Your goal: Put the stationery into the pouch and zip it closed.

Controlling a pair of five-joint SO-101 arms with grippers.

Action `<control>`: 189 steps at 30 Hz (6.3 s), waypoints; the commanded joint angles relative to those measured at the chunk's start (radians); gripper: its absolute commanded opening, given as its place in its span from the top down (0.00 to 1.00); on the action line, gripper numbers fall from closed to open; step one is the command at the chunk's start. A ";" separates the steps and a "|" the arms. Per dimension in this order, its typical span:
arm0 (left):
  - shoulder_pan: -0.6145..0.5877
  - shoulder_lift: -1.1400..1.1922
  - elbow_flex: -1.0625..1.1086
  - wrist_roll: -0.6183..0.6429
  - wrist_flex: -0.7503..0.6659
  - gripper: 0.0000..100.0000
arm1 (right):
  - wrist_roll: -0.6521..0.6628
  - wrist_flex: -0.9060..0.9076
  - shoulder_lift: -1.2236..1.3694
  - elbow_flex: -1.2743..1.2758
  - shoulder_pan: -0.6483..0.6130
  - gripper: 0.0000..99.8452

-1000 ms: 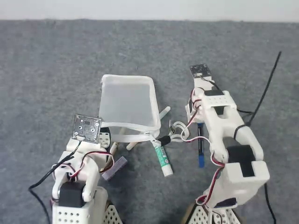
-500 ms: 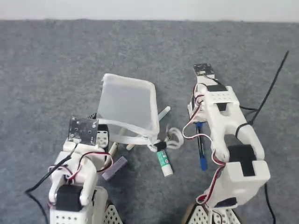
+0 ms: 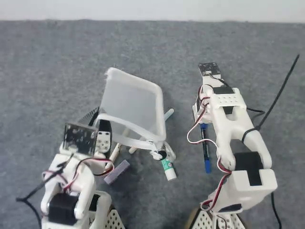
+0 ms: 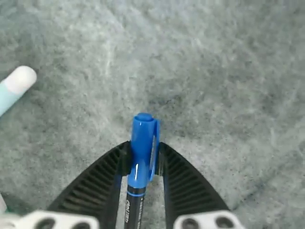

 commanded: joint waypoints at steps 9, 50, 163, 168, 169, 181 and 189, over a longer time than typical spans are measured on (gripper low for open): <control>0.018 0.620 -0.550 -0.002 0.137 0.99 | -0.011 -0.012 -0.070 -0.009 0.013 0.99; -0.078 1.269 -1.041 0.608 0.318 0.99 | -0.221 0.295 -0.708 -0.072 -0.160 0.99; -0.086 1.269 -0.980 0.609 0.232 0.99 | -0.074 -1.469 -0.825 0.609 -0.481 0.85; -0.097 1.266 -0.981 0.628 0.232 0.99 | -0.077 -1.303 -0.875 0.603 -0.478 0.85; -0.107 1.263 -0.981 0.647 0.232 0.99 | -0.078 -1.254 -0.903 0.603 -0.478 0.85; -0.206 1.261 -0.987 0.686 0.215 0.99 | -0.074 -0.780 -1.230 0.589 -0.453 0.85; -0.281 1.261 -1.003 0.712 0.216 0.99 | -0.078 -0.501 -1.239 0.542 -0.463 0.85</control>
